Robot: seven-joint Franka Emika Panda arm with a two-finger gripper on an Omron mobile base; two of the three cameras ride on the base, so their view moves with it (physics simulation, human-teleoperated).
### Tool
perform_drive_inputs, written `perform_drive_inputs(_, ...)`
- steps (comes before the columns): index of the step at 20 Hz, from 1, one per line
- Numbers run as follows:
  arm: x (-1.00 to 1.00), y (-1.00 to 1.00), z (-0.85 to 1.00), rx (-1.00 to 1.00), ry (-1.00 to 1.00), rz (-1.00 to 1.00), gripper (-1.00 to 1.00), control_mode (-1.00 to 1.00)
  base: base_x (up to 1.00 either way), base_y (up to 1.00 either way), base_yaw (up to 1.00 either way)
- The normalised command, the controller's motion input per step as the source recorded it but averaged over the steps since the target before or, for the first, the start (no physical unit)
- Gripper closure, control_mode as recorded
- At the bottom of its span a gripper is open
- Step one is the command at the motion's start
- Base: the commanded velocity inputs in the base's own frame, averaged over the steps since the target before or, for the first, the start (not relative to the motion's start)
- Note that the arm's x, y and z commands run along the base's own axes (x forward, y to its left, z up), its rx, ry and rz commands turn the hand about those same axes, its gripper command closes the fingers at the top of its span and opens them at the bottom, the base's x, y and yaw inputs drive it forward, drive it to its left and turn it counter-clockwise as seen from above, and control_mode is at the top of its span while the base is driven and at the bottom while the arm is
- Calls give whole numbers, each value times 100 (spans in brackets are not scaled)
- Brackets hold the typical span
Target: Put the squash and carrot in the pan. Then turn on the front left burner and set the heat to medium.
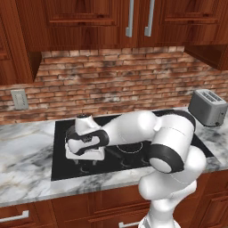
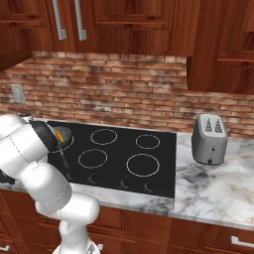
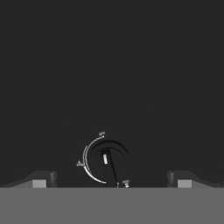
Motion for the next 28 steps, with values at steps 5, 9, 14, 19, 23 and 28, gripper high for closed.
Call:
perform_drive_inputs(5, 0, 0, -30, 0, 0, 0, -100, -100, 0, 0, 0)
perform_drive_inputs(9, 0, 0, -13, 0, 0, 0, -100, -100, 0, 0, 0)
perform_drive_inputs(14, 0, 0, -21, 0, 0, 0, -100, -100, 0, 0, 0)
perform_drive_inputs(19, 0, 0, -11, 0, 0, 0, -100, -100, 0, 0, 0)
perform_drive_inputs(23, 0, 0, 0, 0, 0, 0, 100, -100, 0, 0, 0)
perform_drive_inputs(28, 0, 0, 0, 0, 0, 0, 100, -100, 0, 0, 0)
